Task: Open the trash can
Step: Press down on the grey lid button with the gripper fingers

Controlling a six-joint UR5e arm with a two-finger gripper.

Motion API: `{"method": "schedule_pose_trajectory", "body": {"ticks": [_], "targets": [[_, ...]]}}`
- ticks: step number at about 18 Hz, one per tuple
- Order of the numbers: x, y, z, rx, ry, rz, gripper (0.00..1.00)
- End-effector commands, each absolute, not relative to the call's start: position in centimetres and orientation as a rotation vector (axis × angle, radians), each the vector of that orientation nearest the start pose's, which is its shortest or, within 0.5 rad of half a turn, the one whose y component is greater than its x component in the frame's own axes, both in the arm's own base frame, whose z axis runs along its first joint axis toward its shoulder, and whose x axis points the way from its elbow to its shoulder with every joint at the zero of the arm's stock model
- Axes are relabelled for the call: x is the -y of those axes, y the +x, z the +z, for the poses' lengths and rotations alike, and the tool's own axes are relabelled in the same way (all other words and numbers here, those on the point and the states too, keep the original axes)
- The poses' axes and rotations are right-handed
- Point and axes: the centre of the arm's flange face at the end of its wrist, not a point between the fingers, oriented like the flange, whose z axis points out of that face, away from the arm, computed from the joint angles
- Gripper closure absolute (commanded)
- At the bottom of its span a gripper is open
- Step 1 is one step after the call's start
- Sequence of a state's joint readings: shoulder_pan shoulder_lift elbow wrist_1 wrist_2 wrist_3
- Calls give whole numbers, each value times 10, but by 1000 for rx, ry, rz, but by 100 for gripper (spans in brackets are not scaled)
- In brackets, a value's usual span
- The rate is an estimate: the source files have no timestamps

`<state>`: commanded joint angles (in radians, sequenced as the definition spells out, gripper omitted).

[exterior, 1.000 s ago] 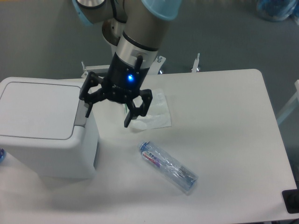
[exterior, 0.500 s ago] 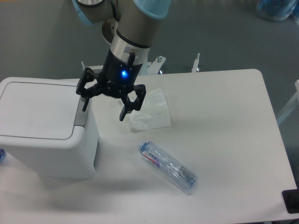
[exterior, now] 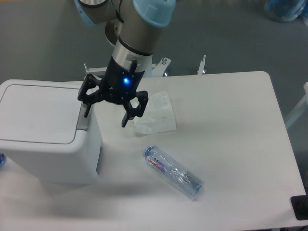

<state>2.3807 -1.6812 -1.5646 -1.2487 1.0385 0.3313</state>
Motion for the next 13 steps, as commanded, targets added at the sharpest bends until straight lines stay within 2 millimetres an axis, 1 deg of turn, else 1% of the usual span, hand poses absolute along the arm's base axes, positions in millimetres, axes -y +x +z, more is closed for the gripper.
{"method": "schedule_pose_trajectory", "body": {"ticks": [7, 13], "targets": [[-518, -269, 471, 528, -2581, -406, 0], [-517, -268, 471, 529, -2588, -391, 0]]}}
